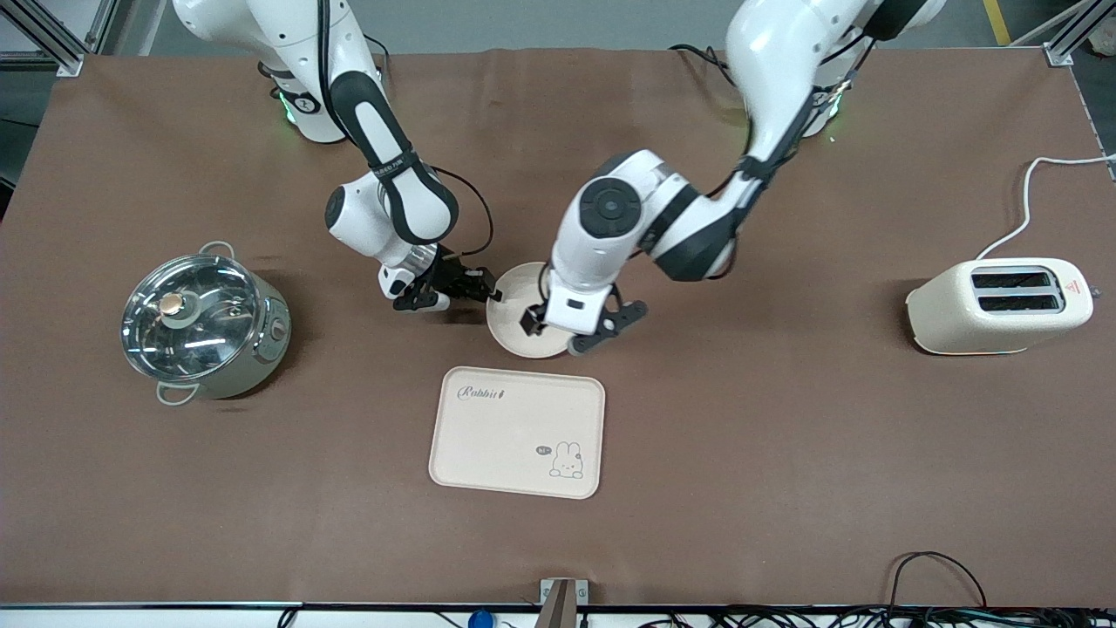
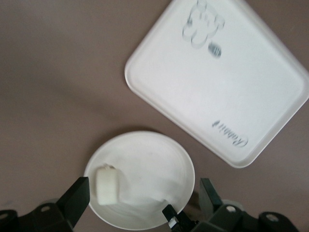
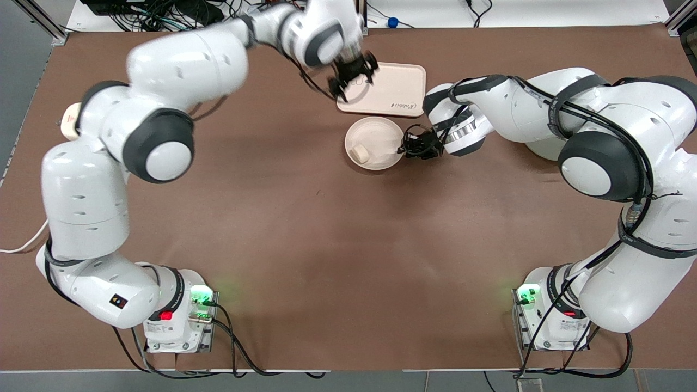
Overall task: Place bun in plate and plate on tray
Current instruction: 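Lower the bun onto the plate and open the left gripper, then grasp the plate rim with the right gripper while the left gripper withdraws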
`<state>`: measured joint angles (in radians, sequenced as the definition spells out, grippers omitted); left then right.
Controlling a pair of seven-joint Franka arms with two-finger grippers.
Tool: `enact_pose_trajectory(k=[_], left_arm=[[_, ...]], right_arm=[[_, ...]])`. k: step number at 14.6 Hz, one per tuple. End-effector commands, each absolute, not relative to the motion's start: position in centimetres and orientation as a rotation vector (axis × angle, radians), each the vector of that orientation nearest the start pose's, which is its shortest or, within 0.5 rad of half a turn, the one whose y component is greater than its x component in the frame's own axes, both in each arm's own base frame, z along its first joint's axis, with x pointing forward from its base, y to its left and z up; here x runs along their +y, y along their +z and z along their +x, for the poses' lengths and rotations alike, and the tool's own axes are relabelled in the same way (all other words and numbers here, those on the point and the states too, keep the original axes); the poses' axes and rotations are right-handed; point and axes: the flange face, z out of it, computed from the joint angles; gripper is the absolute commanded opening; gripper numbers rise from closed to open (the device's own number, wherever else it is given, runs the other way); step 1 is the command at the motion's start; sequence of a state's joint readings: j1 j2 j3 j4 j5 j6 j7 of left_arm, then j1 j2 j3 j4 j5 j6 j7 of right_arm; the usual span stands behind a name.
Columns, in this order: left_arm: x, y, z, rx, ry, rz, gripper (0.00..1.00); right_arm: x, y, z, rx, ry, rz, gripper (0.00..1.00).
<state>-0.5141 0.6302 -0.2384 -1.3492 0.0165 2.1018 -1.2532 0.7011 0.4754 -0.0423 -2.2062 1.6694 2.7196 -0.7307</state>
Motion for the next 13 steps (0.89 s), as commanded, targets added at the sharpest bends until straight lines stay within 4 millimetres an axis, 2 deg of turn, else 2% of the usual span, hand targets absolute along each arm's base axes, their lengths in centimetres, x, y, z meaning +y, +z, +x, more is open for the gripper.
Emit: enact_pose_trajectory(k=[1,2,5,9,11,13], left_arm=[[-42.0,42.3,59.2,-0.839,-0.006,-3.208,1.00],[-40.3,43.1,59.9,-0.803,-0.011,-3.204,1.00],[-33.4,47.2,62.1,-0.587,-0.066,-3.195,1.00],[-25.3,51.8,63.8,-0.474,-0.143,-3.172,1.00],[-22.2,54.9,63.8,-0.367,-0.238,-3.150,1.00],[-18.8,56.4,63.6,-0.232,-0.213,-3.109,1.00]], right_arm=[[29.2,14.1,43.4,0.250,-0.073,-2.500,0.30],[29.3,14.1,43.3,0.267,-0.066,-2.498,0.26],[29.5,14.3,43.6,0.272,-0.071,-2.492,0.15],[29.7,14.6,43.8,0.302,-0.066,-2.480,0.05],[30.0,14.9,44.1,0.330,-0.061,-2.468,0.03],[30.3,15.5,44.7,0.360,-0.060,-2.448,0.02]])
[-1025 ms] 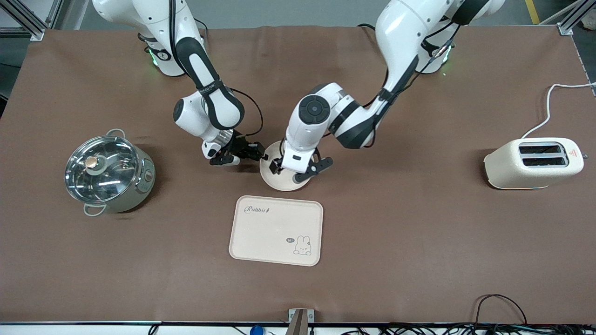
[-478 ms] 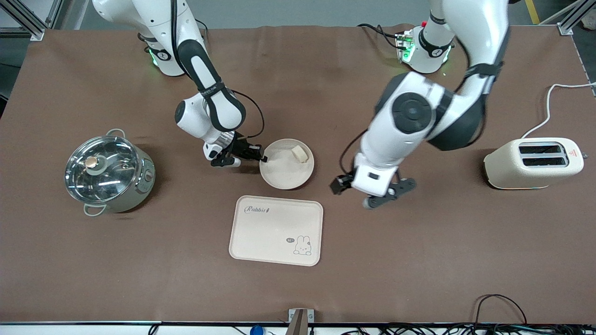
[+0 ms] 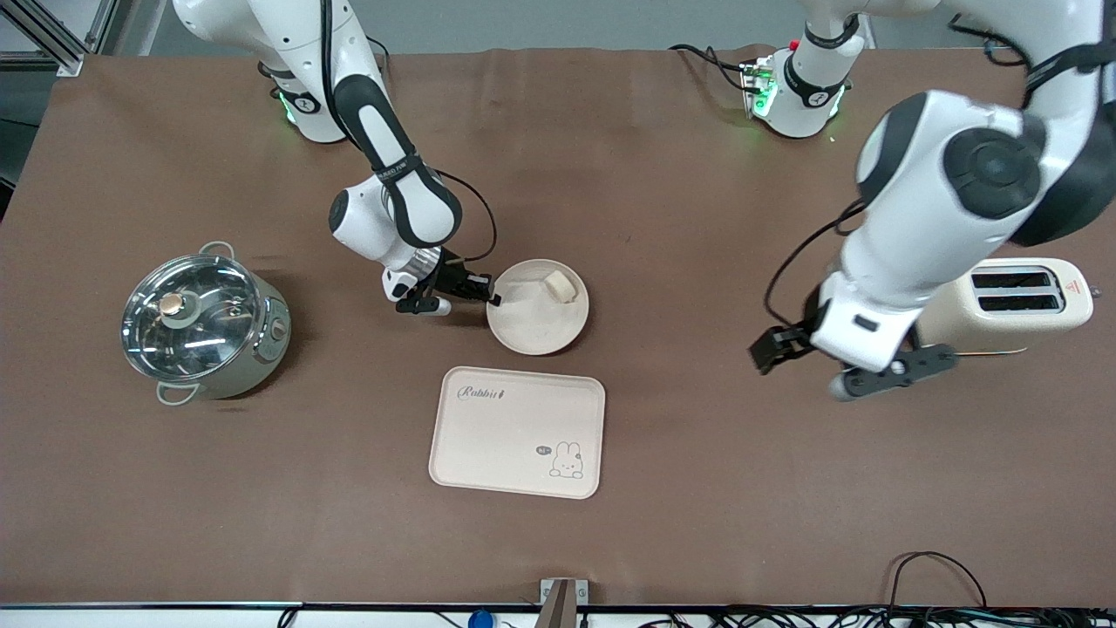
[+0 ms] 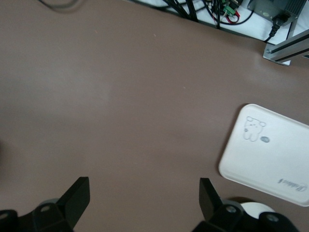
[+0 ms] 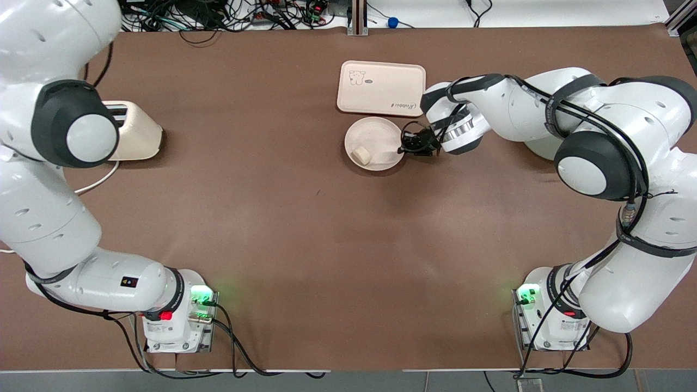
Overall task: Place bun in plate and plate on tray
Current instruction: 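Grasp the plate rim with the right gripper while the left gripper withdraws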
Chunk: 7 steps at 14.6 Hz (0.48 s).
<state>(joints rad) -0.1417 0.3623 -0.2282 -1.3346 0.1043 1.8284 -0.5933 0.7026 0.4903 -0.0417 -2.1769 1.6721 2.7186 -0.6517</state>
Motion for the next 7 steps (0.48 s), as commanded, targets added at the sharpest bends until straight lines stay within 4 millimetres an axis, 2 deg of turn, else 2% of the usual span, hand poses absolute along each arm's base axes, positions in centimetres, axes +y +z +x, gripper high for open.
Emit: enact_pose_trajectory(k=[1,3,4,6,7], left_arm=[[-16.7,57.8,63.5,-0.176,-0.230,-3.087,1.00],[-12.7,61.4,62.5,-0.107,-0.278,-3.072,1.00],[-10.7,62.0,62.2,-0.073,-0.253,-3.063,1.00],[-8.1,63.9,60.9,0.012,-0.223,-3.045,1.00],[-7.7,64.1,60.6,0.041,-0.205,-3.041,1.00]], right_arm=[[30.6,16.0,45.0,0.392,-0.056,-2.434,0.01],[30.8,17.0,45.4,0.395,-0.065,-2.419,0.01],[30.6,17.6,45.8,0.397,-0.076,-2.410,0.01],[30.3,18.1,46.1,0.399,-0.080,-2.400,0.01],[30.1,18.3,46.4,0.387,-0.077,-2.394,0.01]])
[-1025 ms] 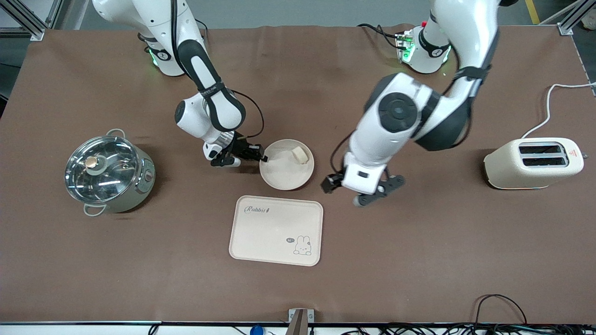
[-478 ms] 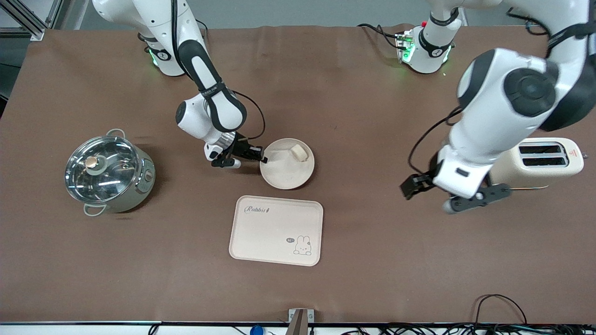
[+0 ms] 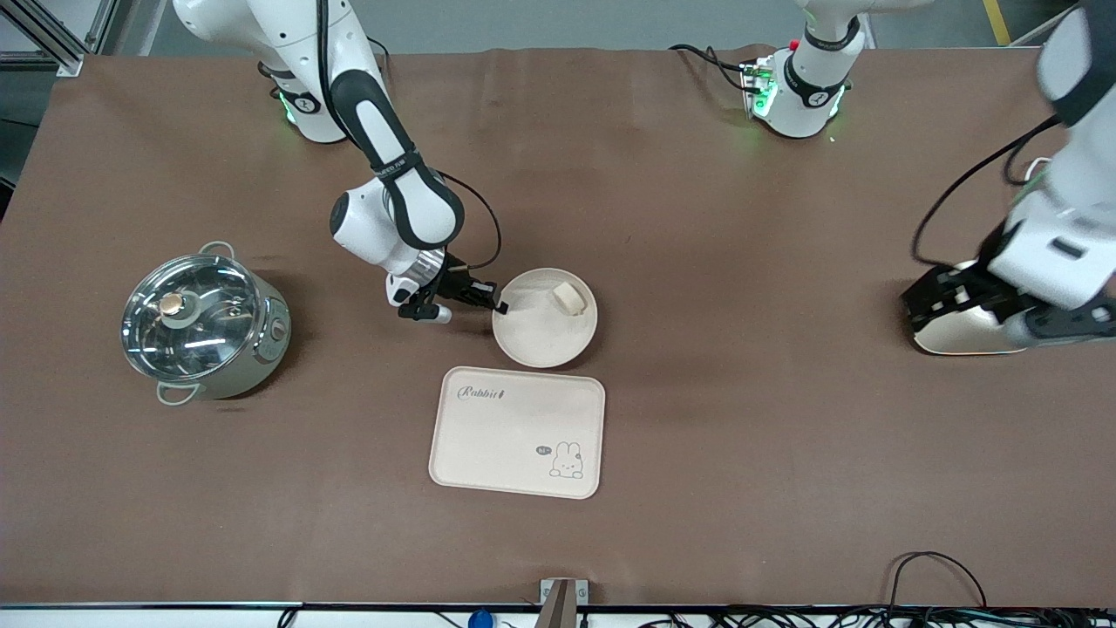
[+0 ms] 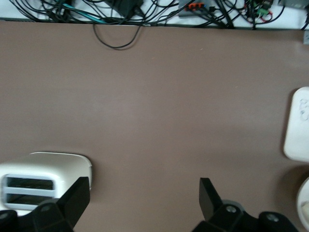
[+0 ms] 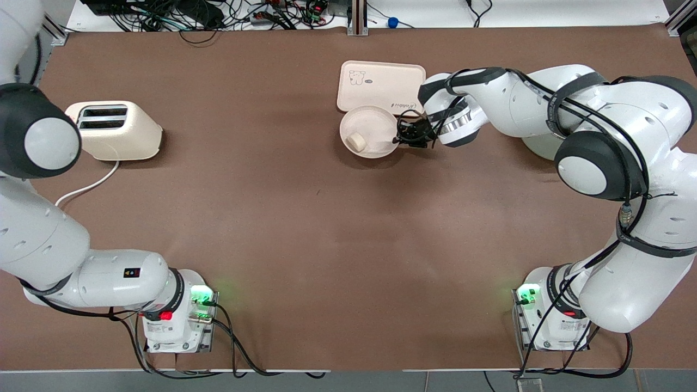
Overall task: Place bun in plate and plate on tray
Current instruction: 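Grasp the plate rim with the right gripper while the left gripper withdraws, then slide the plate with the bun onto the Rabbit tray with the right gripper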
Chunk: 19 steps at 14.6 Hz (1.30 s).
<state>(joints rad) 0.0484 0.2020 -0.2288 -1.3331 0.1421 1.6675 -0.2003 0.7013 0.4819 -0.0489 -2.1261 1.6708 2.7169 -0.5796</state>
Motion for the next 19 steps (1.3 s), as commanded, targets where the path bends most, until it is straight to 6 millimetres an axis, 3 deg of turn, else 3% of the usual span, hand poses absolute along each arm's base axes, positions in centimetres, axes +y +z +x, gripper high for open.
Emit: enact_pose_trajectory(k=[1,3,5,8,11,13,16,19], left_arm=[[-7.5,64.8,60.0,0.056,-0.191,-3.036,1.00],[-7.0,64.9,59.1,0.081,-0.122,-3.029,1.00],[-6.8,65.4,58.3,0.077,-0.105,-3.049,1.00],[-6.6,65.4,56.1,0.054,-0.068,-3.075,1.00],[-6.3,64.8,54.2,0.047,-0.047,-3.089,1.00],[-5.8,64.8,53.6,0.024,-0.039,-3.104,1.00],[-5.7,65.0,53.5,0.021,-0.044,-3.103,1.00],[-5.9,65.1,53.5,0.026,-0.049,-3.101,1.00]], right_arm=[[29.3,18.8,47.7,0.360,-0.083,-2.395,0.01],[28.0,20.6,51.3,0.347,-0.066,-2.380,0.01],[27.9,23.4,55.1,0.337,-0.028,-2.398,0.01],[27.8,25.5,59.6,0.333,0.054,-2.462,0.01],[26.6,24.4,65.3,0.382,0.142,-2.511,0.01],[27.1,23.3,66.8,0.393,0.144,-2.509,0.01],[25.7,21.2,69.1,0.393,0.126,-2.535,0.00],[25.7,20.7,69.8,0.372,0.112,-2.555,0.01]])
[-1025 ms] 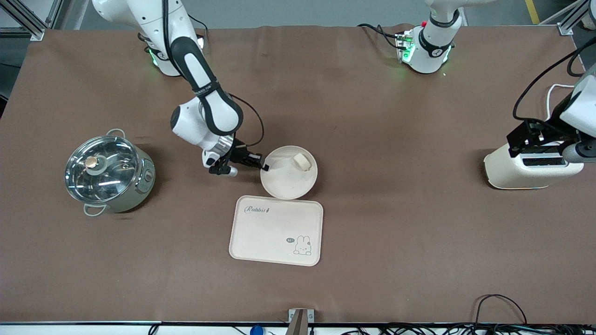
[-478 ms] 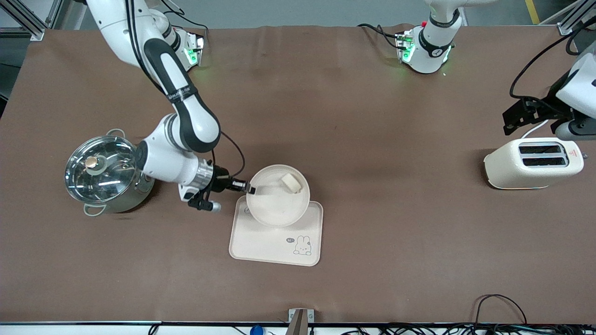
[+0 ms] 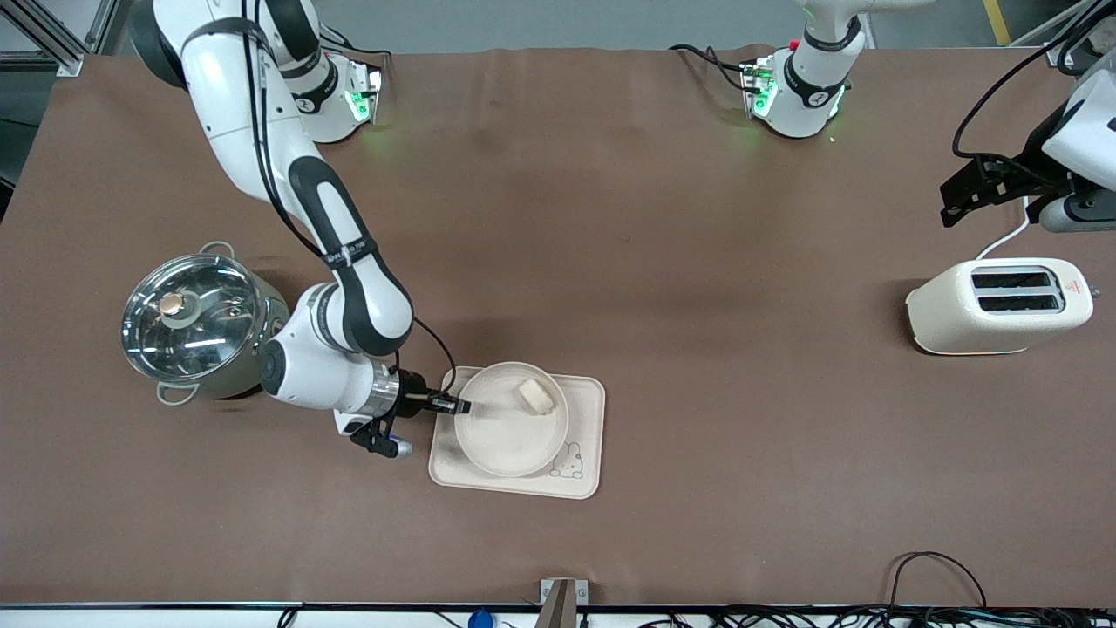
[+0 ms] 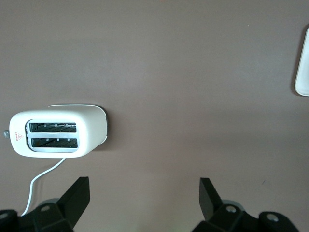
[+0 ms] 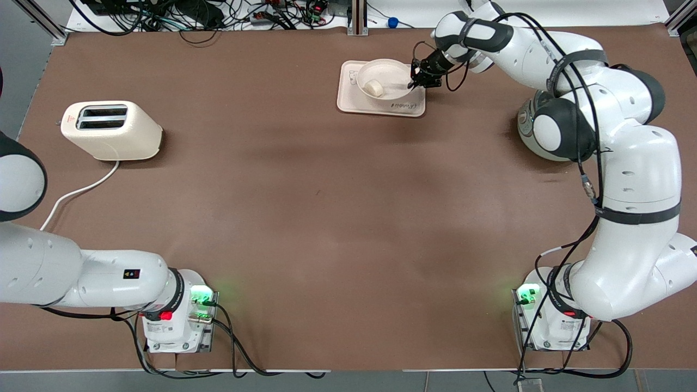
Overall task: Place bun in plate and plate on tray
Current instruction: 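Slide the plate with the bun onto the Rabbit tray with the right gripper, then open the right gripper and release the plate on the tray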
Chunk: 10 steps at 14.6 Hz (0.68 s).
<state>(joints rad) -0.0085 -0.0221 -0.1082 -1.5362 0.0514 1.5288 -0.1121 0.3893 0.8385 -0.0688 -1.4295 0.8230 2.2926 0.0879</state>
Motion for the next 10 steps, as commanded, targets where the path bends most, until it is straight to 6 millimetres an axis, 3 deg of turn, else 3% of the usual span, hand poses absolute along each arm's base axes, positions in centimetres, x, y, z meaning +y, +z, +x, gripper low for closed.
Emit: enact_pose_trajectory(k=[1,10], left_arm=[[-6.2,65.0,53.5,0.031,-0.047,-3.101,1.00],[-6.2,64.9,53.9,0.036,-0.057,-3.101,1.00]], right_arm=[[25.7,20.2,69.8,0.356,0.110,-2.569,0.01],[26.8,17.6,69.7,0.296,0.111,-2.595,0.01]])
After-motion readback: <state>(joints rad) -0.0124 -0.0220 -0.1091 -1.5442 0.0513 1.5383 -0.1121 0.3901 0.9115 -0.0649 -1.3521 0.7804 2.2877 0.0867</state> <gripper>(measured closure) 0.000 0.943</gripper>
